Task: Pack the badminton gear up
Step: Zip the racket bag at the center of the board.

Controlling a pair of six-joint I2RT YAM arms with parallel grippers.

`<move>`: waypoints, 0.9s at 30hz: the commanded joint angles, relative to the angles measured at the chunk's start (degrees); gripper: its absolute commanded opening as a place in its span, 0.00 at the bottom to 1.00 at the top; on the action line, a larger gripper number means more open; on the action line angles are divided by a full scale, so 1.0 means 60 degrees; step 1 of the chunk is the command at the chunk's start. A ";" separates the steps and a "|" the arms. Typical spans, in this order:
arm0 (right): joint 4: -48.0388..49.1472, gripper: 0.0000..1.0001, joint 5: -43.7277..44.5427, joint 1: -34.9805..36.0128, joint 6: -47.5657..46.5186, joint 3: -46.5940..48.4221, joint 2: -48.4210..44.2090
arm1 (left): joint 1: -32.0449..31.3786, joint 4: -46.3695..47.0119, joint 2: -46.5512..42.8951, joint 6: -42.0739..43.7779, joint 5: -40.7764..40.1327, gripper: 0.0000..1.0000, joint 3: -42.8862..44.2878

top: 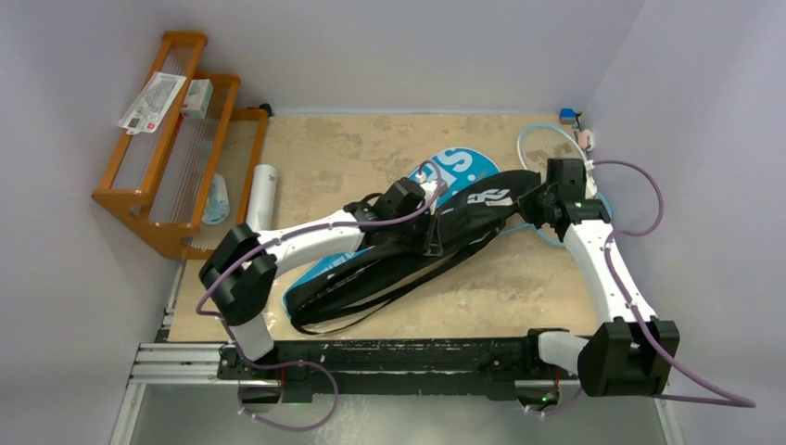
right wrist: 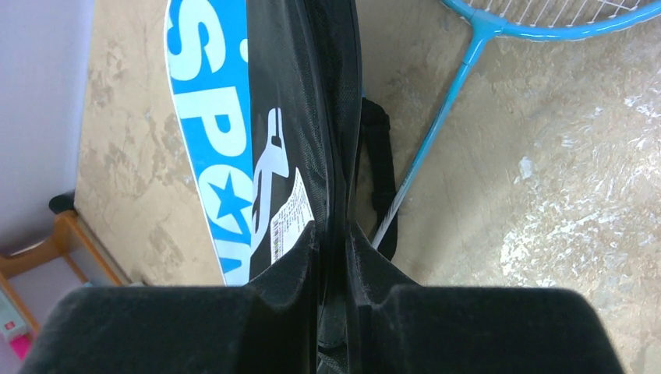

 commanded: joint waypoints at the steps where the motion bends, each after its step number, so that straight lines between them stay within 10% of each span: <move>1: 0.0210 0.06 0.0886 -0.0015 0.0121 0.0710 0.0220 | 0.0121 -0.1211 -0.1132 0.0439 -0.0666 0.00 -0.0956; 18: 0.0468 0.04 0.0243 -0.0047 0.1097 0.1520 0.1712 | 0.0486 -0.1895 -0.3839 0.0332 -0.0848 0.00 -0.2421; 27: 0.1170 0.08 -0.0102 -0.0040 0.0663 0.0934 0.0965 | 0.0228 0.0231 -0.4165 -0.0155 -0.0709 0.35 -0.3247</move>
